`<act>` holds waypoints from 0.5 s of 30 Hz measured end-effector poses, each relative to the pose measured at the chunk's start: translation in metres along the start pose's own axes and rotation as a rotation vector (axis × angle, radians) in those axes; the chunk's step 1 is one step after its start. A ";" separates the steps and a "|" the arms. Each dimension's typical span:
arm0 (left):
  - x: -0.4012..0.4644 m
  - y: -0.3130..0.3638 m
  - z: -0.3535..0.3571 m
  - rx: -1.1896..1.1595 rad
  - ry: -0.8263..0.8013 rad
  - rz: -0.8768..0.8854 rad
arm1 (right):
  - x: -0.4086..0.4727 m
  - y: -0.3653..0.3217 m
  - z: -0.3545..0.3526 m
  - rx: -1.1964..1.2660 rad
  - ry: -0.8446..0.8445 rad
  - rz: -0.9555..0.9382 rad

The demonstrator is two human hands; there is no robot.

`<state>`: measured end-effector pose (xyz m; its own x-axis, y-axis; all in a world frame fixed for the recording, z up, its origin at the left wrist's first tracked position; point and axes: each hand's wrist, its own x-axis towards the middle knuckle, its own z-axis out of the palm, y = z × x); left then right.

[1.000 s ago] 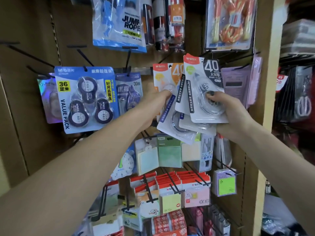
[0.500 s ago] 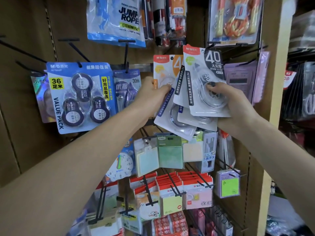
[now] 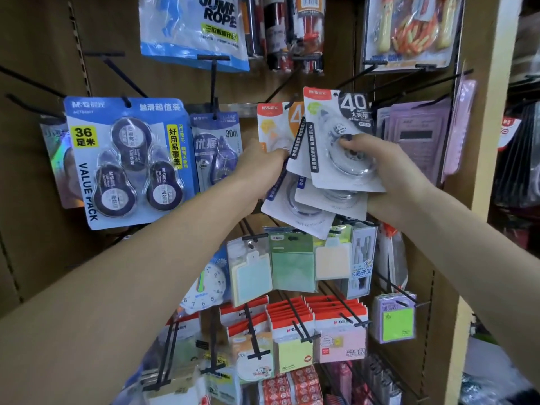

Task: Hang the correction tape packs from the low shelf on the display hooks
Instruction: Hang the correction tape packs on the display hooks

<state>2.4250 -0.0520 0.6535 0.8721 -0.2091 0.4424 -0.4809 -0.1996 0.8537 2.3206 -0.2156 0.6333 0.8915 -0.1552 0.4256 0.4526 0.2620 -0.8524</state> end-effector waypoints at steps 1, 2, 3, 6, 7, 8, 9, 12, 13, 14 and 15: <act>0.004 0.000 0.001 0.005 -0.005 -0.038 | 0.007 0.001 0.001 0.003 0.007 0.020; 0.009 0.000 0.001 0.003 -0.014 -0.066 | 0.013 0.002 0.003 0.006 0.013 0.038; 0.016 -0.001 0.001 0.006 -0.023 -0.088 | 0.020 0.002 0.004 0.005 0.020 0.054; 0.035 -0.003 0.002 -0.037 -0.049 -0.123 | 0.040 0.006 0.004 -0.008 0.032 0.095; 0.041 -0.004 0.002 -0.054 -0.062 -0.131 | 0.045 0.007 0.004 -0.016 0.038 0.108; 0.047 -0.006 0.002 -0.064 -0.077 -0.139 | 0.051 0.008 0.004 -0.026 0.040 0.117; 0.051 -0.008 0.002 -0.067 -0.082 -0.156 | 0.056 0.009 0.003 -0.037 0.044 0.125; 0.064 -0.016 0.003 -0.045 -0.066 -0.197 | 0.070 0.012 0.003 -0.078 0.061 0.135; 0.068 -0.017 0.003 -0.031 -0.061 -0.213 | 0.074 0.013 0.003 -0.089 0.064 0.138; 0.072 -0.019 0.004 -0.022 -0.064 -0.224 | 0.077 0.014 0.003 -0.102 0.068 0.143; 0.075 -0.020 0.006 -0.015 -0.066 -0.231 | 0.080 0.016 0.004 -0.115 0.071 0.148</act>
<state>2.5000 -0.0692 0.6678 0.9508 -0.2216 0.2165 -0.2676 -0.2357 0.9343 2.3992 -0.2201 0.6552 0.9427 -0.1908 0.2738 0.3074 0.1770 -0.9350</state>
